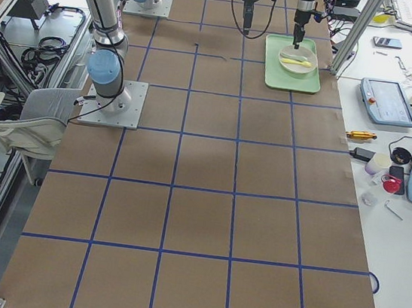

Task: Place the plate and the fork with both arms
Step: 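Lower the plate onto the tray and open the left gripper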

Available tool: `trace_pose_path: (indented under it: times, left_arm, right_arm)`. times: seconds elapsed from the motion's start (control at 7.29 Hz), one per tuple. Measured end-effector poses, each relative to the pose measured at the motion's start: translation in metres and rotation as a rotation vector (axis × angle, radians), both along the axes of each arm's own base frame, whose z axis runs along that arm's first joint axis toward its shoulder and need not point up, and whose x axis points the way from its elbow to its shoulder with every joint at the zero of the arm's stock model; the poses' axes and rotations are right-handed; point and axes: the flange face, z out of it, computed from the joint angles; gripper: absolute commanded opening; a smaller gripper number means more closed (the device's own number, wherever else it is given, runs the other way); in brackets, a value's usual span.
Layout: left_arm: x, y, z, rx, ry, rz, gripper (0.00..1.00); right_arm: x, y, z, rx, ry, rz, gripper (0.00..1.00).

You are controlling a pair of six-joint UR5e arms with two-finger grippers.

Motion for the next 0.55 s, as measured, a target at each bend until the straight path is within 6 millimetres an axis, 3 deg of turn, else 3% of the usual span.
trace_pose_path:
  times: [0.27,0.55]
  left_arm:
    - [0.01,0.044,0.063,-0.006,-0.082,0.014,1.0]
    - [0.017,0.113,0.145,-0.018,-0.145,0.057,1.0]
  right_arm:
    - [0.0,0.0,-0.001,0.002,0.0,0.0,1.0]
    - [0.0,0.0,-0.001,0.002,0.001,0.001,1.0]
